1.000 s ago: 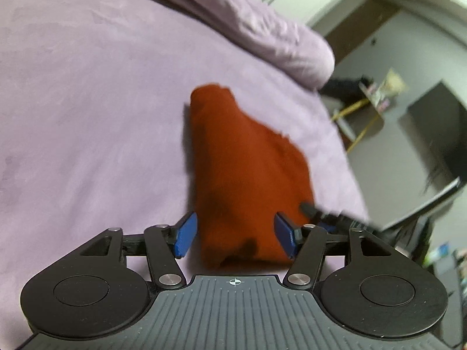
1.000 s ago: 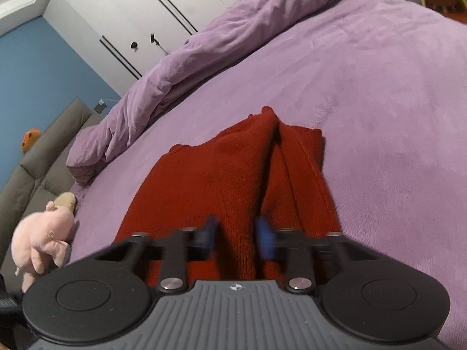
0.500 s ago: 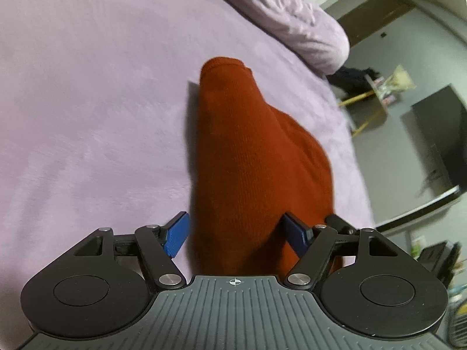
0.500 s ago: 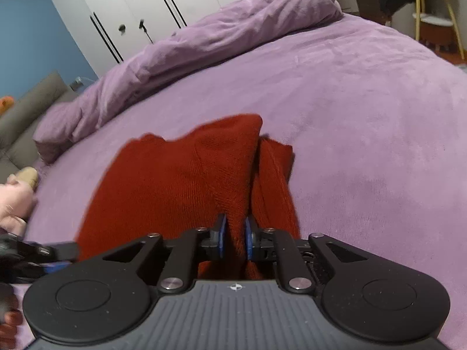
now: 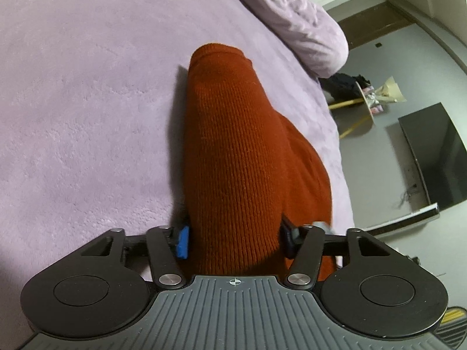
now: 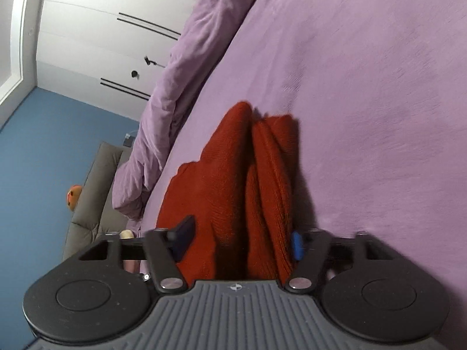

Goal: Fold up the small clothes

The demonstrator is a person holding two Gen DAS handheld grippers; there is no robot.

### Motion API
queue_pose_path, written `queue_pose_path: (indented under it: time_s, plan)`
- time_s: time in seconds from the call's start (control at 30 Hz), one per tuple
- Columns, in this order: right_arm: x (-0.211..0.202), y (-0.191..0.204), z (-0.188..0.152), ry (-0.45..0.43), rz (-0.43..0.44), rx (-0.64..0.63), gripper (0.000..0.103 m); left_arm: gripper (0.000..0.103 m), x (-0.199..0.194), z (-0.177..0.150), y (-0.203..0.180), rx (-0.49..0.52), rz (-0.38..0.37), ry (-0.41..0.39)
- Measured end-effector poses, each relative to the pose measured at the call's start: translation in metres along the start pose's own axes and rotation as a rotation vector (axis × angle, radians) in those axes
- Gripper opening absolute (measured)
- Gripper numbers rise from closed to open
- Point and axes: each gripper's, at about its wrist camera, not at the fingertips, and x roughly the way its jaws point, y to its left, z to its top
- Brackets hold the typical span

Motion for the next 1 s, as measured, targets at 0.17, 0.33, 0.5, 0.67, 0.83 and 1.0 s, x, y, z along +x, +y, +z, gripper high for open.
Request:
queue_pose_path:
  time_s: [0.17,0.33,0.5,0.67,0.83,1.0]
  plan:
    - [0.01,0.006,-0.008,-0.01,-0.02,0.067,0.03,0.052,-0.024,0.005,-0.011,0.018,0.009,-0.03]
    - [0.023,0.011,-0.032,0.121,0.041,0.189,0.029,0.052,-0.084,-0.001,-0.015,0.085,0.084,-0.025]
    - [0.033,0.033,-0.082,0.212,0.057,0.128,0.037,0.058,-0.126,-0.034,0.011,0.075,0.244,-0.037]
    - [-0.007,0.066,-0.108,0.048,-0.067,0.031,0.049,0.055,-0.176,-0.077,0.017,0.002,0.154,-0.151]
    - [-0.066,0.091,-0.148,-0.103,-0.121,-0.141,0.051,0.059,-0.189,-0.116,0.029,-0.157,-0.038,-0.146]
    - [-0.065,0.087,-0.154,-0.03,0.016,0.012,0.05,0.058,-0.174,-0.125,0.04,-0.318,-0.102,-0.139]
